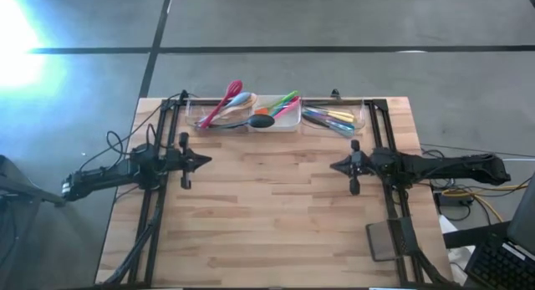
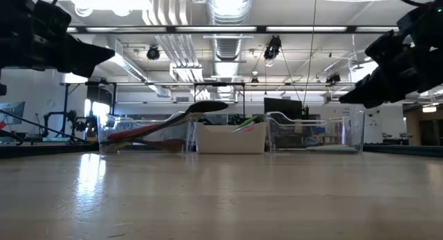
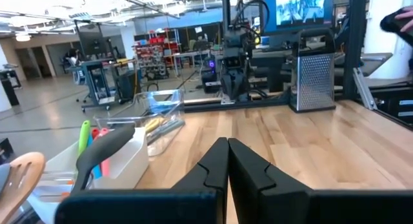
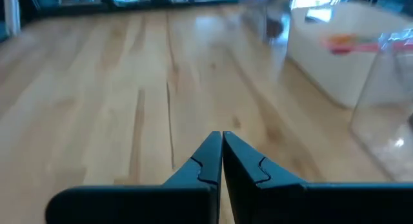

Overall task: Pick & Place Kitchen Items
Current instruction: Return to Home Position

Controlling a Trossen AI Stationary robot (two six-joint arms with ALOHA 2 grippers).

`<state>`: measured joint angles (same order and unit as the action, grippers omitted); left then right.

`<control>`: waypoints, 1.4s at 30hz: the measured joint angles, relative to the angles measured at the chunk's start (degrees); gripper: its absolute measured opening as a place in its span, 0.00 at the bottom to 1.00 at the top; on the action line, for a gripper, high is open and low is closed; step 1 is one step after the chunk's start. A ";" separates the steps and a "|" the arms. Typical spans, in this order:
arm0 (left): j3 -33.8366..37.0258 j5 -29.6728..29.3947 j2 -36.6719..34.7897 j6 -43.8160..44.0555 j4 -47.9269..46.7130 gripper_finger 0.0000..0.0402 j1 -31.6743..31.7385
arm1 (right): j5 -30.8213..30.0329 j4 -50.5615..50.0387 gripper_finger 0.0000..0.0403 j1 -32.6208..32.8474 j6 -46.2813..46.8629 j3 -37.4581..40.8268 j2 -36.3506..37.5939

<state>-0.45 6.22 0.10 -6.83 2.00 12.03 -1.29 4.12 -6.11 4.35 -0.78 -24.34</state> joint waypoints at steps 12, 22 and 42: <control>0.04 -0.13 0.00 0.00 -0.17 0.03 -1.38 | -0.32 -3.36 0.02 0.10 -0.05 0.26 24.11; 0.07 -0.15 0.00 0.00 -0.16 0.03 -1.44 | -0.29 -3.30 0.02 0.12 -0.06 0.26 24.35; 0.11 -0.13 0.11 -0.02 -0.20 0.03 -1.42 | -0.30 -3.35 0.02 0.20 -0.06 0.26 23.76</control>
<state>-0.34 6.09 0.21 -6.85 1.80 10.61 -1.58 0.77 -5.91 4.29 -0.51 -0.58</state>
